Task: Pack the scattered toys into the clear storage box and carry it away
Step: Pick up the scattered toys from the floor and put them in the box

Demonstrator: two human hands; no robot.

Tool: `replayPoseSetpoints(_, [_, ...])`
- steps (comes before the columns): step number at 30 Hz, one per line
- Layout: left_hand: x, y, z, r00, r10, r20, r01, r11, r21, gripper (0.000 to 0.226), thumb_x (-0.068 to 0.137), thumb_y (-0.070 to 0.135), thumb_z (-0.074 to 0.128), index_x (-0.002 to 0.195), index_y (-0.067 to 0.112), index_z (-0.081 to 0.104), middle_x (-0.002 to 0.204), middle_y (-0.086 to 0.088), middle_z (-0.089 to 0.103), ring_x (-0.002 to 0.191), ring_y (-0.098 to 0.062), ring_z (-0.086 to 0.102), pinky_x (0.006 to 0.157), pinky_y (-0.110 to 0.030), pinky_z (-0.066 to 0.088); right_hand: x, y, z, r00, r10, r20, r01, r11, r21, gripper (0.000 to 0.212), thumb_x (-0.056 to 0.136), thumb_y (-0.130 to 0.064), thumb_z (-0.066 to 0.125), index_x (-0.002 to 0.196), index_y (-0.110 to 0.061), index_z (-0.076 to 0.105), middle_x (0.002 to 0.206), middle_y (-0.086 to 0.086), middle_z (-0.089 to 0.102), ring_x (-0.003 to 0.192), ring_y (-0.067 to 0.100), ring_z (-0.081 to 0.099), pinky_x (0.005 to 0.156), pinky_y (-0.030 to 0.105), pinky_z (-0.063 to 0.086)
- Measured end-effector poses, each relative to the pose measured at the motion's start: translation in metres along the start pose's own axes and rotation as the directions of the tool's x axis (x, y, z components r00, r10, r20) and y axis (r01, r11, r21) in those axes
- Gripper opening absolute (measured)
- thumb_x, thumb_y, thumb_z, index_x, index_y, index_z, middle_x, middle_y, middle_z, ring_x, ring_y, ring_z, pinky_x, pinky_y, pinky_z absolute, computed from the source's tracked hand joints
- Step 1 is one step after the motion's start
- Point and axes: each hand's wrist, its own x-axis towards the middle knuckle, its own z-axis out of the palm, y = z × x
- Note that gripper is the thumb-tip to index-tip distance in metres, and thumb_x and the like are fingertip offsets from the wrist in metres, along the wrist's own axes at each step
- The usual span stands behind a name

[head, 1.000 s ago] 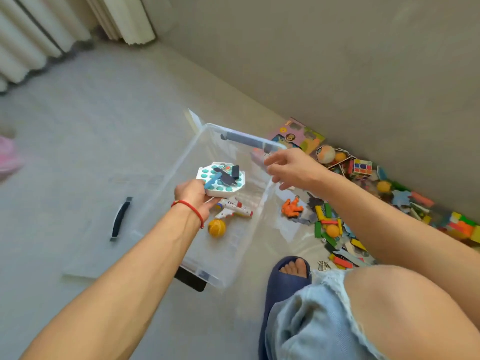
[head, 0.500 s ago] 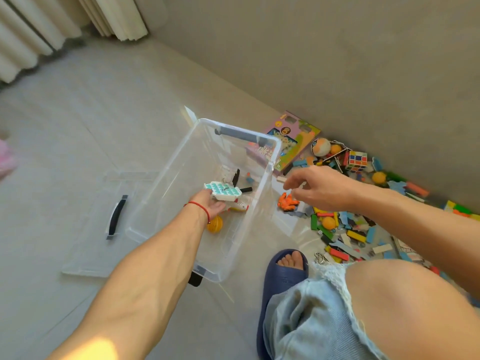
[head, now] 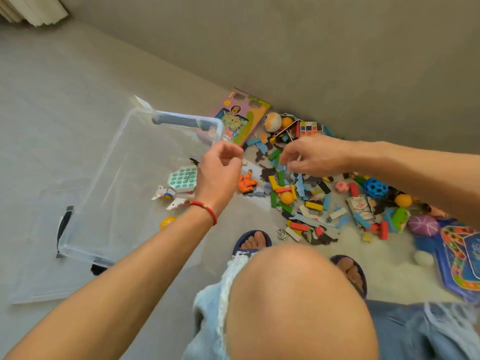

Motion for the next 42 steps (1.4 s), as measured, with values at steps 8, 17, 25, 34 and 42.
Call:
replayPoseSetpoints(8, [-0.009, -0.095, 0.124, 0.796, -0.250, 0.551, -0.121, 0.827, 0.550, 0.029, 0.083, 0.011, 0.067, 0.112, 0.016, 0.066, 0.113, -0.003, 0.065, 0.102, -0.021, 0.061, 0.085, -0.025, 0.047, -0.027, 0.097, 0.140, 0.978, 0.198, 0.060, -0.195, 0.980, -0.043, 0.034, 0.094, -0.034, 0.056, 0.127, -0.024, 0.057, 0.124, 0.001, 0.060, 0.110, 0.023, 0.057, 0.091, 0.041, 0.050])
replayPoseSetpoints(17, [-0.028, -0.173, 0.159, 0.692, 0.009, 0.721, -0.630, 0.496, 0.598, 0.074, 0.077, 0.040, 0.076, 0.138, 0.017, 0.042, 0.135, -0.010, 0.039, 0.120, -0.028, 0.042, 0.087, -0.042, 0.053, -0.013, 0.115, 0.258, 0.927, 0.241, -0.286, -0.243, 0.970, 0.029, 0.075, 0.085, -0.056, 0.064, 0.148, -0.026, 0.034, 0.135, 0.006, 0.045, 0.119, 0.028, 0.048, 0.087, 0.043, 0.047])
replayPoseSetpoints(25, [-0.011, -0.198, 0.168, 0.592, 0.106, 0.799, -0.759, 0.406, 0.508, 0.071, 0.078, 0.039, 0.075, 0.135, 0.012, 0.043, 0.134, -0.010, 0.046, 0.122, -0.029, 0.044, 0.091, -0.044, 0.050, 0.012, 0.110, 0.288, 0.902, 0.278, -0.330, -0.270, 0.960, 0.072, 0.063, 0.085, -0.054, 0.067, 0.137, -0.024, 0.048, 0.138, 0.010, 0.040, 0.117, 0.031, 0.044, 0.081, 0.048, 0.050])
replayPoseSetpoints(34, [-0.008, -0.195, 0.177, 0.605, 0.102, 0.790, -0.752, 0.400, 0.524, 0.063, 0.078, 0.037, 0.078, 0.127, 0.008, 0.053, 0.113, -0.012, 0.056, 0.102, -0.029, 0.050, 0.081, -0.043, 0.049, 0.015, 0.127, 0.296, 0.894, 0.204, -0.399, -0.178, 0.979, 0.100, 0.034, 0.088, -0.015, 0.071, 0.113, 0.002, 0.056, 0.120, 0.023, 0.050, 0.091, 0.038, 0.055, 0.066, 0.051, 0.053])
replayPoseSetpoints(42, [-0.011, -0.202, 0.172, 0.598, 0.138, 0.790, -0.758, 0.416, 0.501, 0.061, 0.077, 0.027, 0.081, 0.127, 0.006, 0.054, 0.118, -0.018, 0.051, 0.095, -0.034, 0.053, 0.072, -0.043, 0.052, 0.010, 0.137, 0.283, 0.938, 0.203, -0.283, -0.149, 0.969, 0.198, 0.070, 0.066, 0.010, 0.080, 0.124, -0.006, 0.043, 0.120, 0.011, 0.036, 0.083, 0.023, 0.052, 0.060, 0.029, 0.043])
